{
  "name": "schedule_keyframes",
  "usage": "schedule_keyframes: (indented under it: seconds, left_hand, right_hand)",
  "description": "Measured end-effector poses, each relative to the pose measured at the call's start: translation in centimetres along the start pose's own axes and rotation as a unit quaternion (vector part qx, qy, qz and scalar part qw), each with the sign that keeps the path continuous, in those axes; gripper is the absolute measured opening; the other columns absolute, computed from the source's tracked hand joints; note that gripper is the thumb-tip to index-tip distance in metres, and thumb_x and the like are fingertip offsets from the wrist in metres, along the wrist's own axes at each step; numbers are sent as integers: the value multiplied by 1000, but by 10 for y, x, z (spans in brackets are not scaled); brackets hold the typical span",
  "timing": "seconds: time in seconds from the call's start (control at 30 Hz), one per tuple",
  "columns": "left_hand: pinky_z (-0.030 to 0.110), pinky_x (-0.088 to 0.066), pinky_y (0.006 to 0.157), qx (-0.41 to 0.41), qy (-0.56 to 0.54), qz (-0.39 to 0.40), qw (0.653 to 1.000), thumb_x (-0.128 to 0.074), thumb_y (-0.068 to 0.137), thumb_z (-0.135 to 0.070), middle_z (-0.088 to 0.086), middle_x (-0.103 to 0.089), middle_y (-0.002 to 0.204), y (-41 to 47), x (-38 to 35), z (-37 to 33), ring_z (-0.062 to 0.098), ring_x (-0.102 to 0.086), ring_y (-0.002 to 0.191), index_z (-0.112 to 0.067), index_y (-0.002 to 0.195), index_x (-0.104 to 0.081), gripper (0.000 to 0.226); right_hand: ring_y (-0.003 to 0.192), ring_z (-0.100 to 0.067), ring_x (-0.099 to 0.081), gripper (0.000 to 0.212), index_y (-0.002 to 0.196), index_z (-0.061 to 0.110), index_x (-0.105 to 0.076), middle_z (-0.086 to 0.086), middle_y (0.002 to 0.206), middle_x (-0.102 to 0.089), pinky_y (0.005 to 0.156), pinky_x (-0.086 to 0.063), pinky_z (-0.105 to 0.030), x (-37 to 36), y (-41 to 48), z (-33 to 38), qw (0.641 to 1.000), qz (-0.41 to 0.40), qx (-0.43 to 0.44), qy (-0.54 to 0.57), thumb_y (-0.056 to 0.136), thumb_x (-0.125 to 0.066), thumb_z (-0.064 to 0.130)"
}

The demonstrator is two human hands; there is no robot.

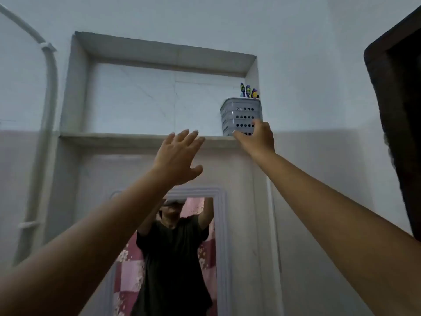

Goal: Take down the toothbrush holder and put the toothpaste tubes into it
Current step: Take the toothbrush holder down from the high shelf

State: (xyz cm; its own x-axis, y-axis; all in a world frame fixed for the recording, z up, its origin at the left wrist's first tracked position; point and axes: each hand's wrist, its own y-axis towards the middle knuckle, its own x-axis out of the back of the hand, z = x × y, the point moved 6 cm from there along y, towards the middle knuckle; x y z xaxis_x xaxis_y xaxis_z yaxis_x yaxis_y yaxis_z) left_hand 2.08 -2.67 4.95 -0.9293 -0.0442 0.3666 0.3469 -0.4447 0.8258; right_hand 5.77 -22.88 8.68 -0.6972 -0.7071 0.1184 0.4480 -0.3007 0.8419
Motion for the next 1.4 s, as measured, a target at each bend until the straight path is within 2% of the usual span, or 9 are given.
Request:
schedule_keyframes:
  seconds: [0.13, 0.4, 0.57, 0.7, 0.83, 1.0, 1.13, 1.27, 1.4]
  left_hand:
    - [49, -13, 122, 59, 2, 1, 998, -51, 86, -54, 5, -11, 164, 38, -56, 19, 26, -10, 152, -20, 154, -13, 85]
    - [53, -9, 123, 30, 5, -74, 997, -54, 84, -51, 5, -6, 165, 42, -106, 30, 26, -1, 152, -21, 155, -5, 91]
    - [54, -9, 123, 22, 0, -65, 998, -56, 83, -47, 5, -4, 165, 44, -108, 31, 27, 1, 152, -21, 155, -3, 94]
    - [49, -7, 124, 25, -22, -29, 999, -56, 84, -50, 3, -3, 165, 46, -97, 33, 24, 1, 152, -23, 155, -1, 93]
    - [45, -14, 123, 41, -142, -21, 989, -55, 87, -50, 2, -14, 164, 33, -64, 21, 22, -14, 151, -23, 155, 0, 91]
    - [43, -26, 119, 63, -290, -57, 953, -59, 87, -42, 0, -22, 161, -33, -37, -11, 18, -22, 148, -31, 154, 1, 91]
    - [40, -34, 113, 54, -394, -35, 917, -49, 81, -49, -9, -32, 156, -107, -52, -42, 7, -31, 140, -38, 152, -9, 82]
    - [25, -27, 114, 15, -388, 30, 921, -55, 87, -31, -9, -39, 152, -191, -90, -95, -11, -22, 137, -34, 152, -17, 76]
    - [31, -33, 113, 9, -430, 168, 887, -55, 85, -19, 0, -43, 151, -294, -141, -140, 12, -37, 140, -25, 151, -26, 73]
  right_hand:
    - [136, -32, -45, 87, 148, 6, -40, -14, 146, -43, 106, -51, -47, -32, 51, -18, 999, -37, -37, -7, 82, -77, 52]
    - [142, -35, -40, 129, 158, 7, -20, -15, 156, -36, 111, -37, -52, -67, 104, -25, 991, -91, -88, -50, 63, -88, 61]
    - [142, -34, -39, 130, 158, 8, -19, -13, 154, -36, 112, -35, -55, -67, 110, -21, 987, -101, -129, -5, 60, -90, 56]
    - [139, -32, -42, 127, 155, 10, -24, -11, 150, -37, 112, -43, -54, -49, 102, -5, 988, -101, -99, 66, 57, -91, 54]
    - [138, -30, -41, 110, 147, 11, -29, -11, 146, -34, 110, -50, -48, -21, 75, 15, 990, -46, -67, 113, 62, -91, 43]
    - [125, -27, -52, 110, 141, 13, -34, -6, 134, -39, 83, -65, -45, 3, 4, 7, 980, 18, -77, 185, 52, -94, 34]
    - [118, -23, -62, 104, 130, 19, -36, -5, 137, -50, 50, -61, -29, 1, -80, -37, 966, 86, -102, 220, 45, -95, 31]
    - [114, -19, -68, 113, 128, 16, -41, -3, 133, -59, 76, -66, -43, -22, -185, -114, 962, 124, -147, 192, 30, -93, 38]
    - [127, -17, -60, 116, 134, 15, -35, -3, 144, -51, 99, -60, -45, -48, -315, -202, 942, 155, -232, 188, 40, -102, 21]
